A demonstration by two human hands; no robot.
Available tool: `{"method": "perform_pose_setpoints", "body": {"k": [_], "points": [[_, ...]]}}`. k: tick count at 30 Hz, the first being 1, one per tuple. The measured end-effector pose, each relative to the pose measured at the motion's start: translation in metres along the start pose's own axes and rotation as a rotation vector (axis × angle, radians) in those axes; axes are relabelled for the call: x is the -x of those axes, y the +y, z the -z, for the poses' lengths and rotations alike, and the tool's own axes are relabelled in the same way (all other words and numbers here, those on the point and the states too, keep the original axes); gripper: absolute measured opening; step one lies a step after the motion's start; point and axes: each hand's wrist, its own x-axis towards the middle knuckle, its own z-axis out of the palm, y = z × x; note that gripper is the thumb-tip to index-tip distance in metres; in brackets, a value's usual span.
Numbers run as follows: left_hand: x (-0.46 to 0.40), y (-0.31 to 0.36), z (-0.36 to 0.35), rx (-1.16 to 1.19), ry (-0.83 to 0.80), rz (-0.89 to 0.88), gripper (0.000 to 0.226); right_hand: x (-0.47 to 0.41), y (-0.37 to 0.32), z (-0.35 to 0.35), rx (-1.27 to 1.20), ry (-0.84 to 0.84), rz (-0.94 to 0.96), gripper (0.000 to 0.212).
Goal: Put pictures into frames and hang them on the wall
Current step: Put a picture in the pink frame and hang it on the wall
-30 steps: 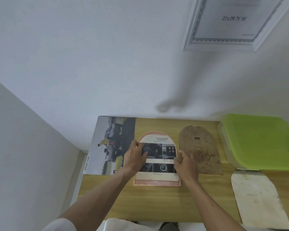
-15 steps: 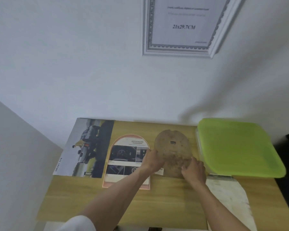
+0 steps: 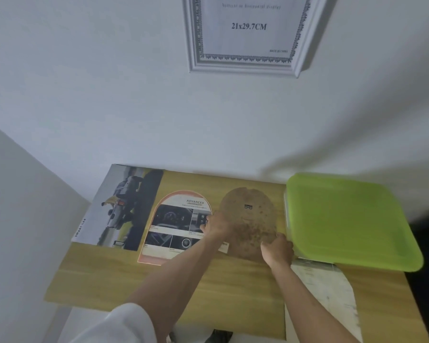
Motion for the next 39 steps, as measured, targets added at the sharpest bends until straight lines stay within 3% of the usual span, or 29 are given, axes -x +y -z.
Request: {"method": "perform_pose_setpoints", "body": {"k": [5,10,16,23,29,39], "points": [[-0.008,-0.005,0.007,0.142,-0.024,0.030,0.043,0.000,0.004,-0.002,-0.132,0.026,-0.059,0.051],[0.005,-0.015,0.038,0.261,0.015,-0.124,0.046,0.011,-0.001,0.000,-0.314,-0.027,-0.014,0.052],[0.001,-0.058,0.089,0.228,0.024,-0.255,0.060,0.036,-0.031,-0.017,-0.452,-0.069,0.099,0.059],[-0.005,-0.132,0.139,0.175,0.144,-0.266,0.062,0.077,-0.061,-0.071,-0.380,-0.141,0.230,0.056],[-0.016,-0.180,0.153,0.148,0.125,-0.253,0.068,0.097,-0.067,-0.099,-0.291,-0.161,0.262,0.059],[-0.017,-0.202,0.156,0.055,0.072,-0.272,0.044,0.109,-0.070,-0.110,-0.180,-0.098,0.229,0.056]]}}
